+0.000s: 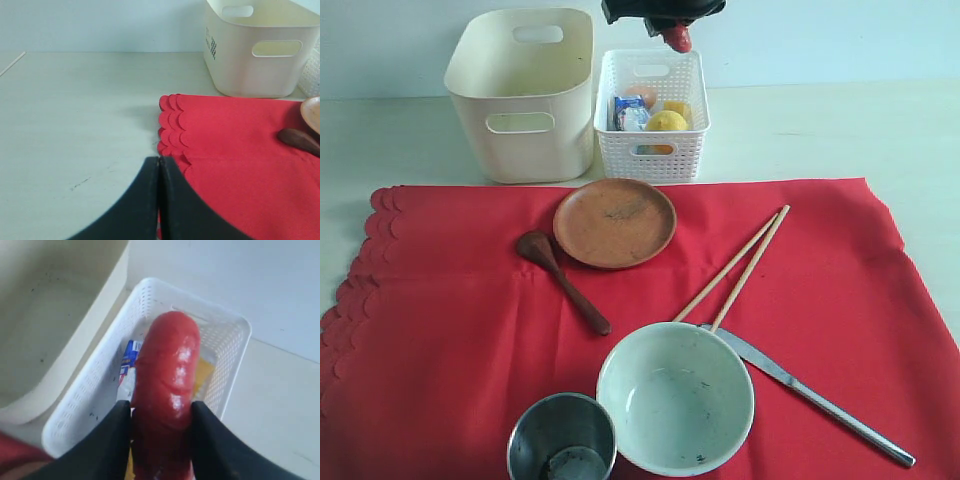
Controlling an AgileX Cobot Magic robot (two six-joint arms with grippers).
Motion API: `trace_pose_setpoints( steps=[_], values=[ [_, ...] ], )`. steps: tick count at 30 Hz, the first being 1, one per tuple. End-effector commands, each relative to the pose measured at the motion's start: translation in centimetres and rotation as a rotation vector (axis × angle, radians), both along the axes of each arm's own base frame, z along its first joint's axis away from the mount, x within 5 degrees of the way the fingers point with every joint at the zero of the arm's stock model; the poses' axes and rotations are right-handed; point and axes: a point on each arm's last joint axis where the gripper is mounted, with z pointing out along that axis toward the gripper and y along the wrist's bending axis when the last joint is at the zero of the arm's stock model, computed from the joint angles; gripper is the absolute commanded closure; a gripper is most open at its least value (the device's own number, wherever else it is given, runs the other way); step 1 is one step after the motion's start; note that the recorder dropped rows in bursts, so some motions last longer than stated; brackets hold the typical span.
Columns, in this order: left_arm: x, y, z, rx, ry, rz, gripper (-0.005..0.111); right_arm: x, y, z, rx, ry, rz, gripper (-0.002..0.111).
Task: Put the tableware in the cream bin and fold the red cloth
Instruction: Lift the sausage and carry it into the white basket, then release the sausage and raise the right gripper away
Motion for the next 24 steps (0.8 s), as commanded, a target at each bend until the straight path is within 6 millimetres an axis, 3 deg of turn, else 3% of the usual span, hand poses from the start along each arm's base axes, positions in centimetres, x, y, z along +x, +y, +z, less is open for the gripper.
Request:
trace_pose_setpoints(
  steps=[1,14,19,24],
  values=[
    [0.0,0.0,-0.1,-0.003,-0.006,0.003,0.107,2.4,-1.3,-1.9,0.099,-0.039,-0.046,0.108],
    [0.0,0.0,-0.1,-0.003,-0.006,0.003,0.107,5.1,-1.1,-7.9,0.199,-0.047,-0.079,0.107],
    [0.0,0.0,-0.1,-0.003,-0.006,0.003,0.107,5.2,-1.0,-9.2,0.193,-0.032,-0.081,0.089],
    [0.0,0.0,-0.1,-0.003,-0.006,0.003,0.107,5.3,-1.0,-9.2,0.193,-0.034,-0.081,0.060]
  ],
)
